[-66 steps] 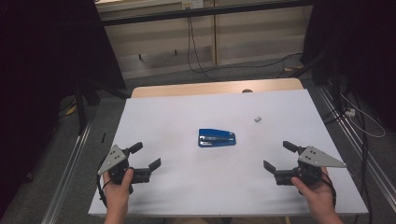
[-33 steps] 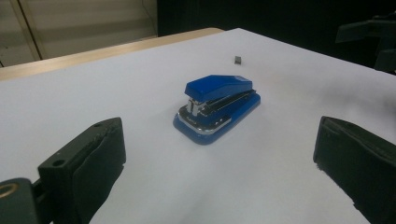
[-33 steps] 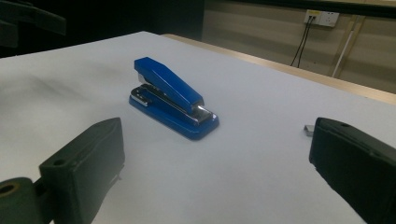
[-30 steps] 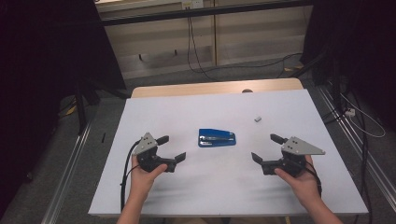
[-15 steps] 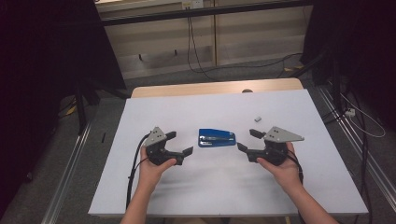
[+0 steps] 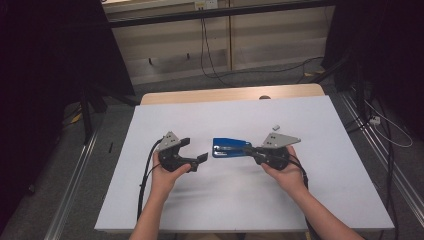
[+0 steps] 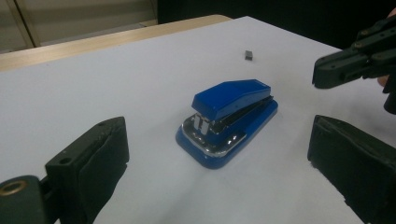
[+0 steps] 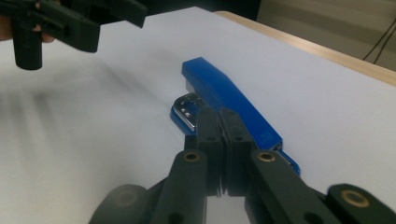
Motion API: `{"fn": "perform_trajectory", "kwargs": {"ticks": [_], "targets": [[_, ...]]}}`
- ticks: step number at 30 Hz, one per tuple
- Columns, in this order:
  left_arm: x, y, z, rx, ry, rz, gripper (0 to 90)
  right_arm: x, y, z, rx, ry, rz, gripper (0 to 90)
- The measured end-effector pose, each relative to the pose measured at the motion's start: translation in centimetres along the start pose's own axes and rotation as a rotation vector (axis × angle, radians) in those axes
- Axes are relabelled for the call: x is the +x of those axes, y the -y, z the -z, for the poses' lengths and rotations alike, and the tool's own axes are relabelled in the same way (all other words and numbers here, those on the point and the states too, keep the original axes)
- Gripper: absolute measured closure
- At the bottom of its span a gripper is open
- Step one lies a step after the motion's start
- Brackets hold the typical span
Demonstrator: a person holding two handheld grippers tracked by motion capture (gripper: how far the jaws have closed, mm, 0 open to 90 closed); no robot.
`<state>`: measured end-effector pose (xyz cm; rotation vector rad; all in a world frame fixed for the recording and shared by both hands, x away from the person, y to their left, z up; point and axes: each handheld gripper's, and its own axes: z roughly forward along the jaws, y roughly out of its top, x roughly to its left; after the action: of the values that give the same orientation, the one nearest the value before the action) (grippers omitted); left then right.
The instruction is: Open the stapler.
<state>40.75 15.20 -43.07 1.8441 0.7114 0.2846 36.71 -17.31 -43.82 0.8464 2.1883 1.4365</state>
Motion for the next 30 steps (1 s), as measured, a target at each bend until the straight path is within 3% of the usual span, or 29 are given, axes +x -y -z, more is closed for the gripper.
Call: {"fn": "perform_trajectory", "kwargs": {"ticks": [4,12,30], "targets": [[0.5,0.1,-0.6,0.011,-0.010,0.009,7.0,0.0,-0.1,-1.9,0.045,-0.006,0.054,90.0],[1.0,0.0,-1.0,0.032,-0.017,0.011,7.1,0.2,-0.1,-4.4,0.106,-0.015,0.098,90.0],[1.7,-0.2,-1.7,0.050,-0.010,0.006,9.8,0.7,-0.5,-7.5,0.170,-0.021,0.202,90.0]]}}
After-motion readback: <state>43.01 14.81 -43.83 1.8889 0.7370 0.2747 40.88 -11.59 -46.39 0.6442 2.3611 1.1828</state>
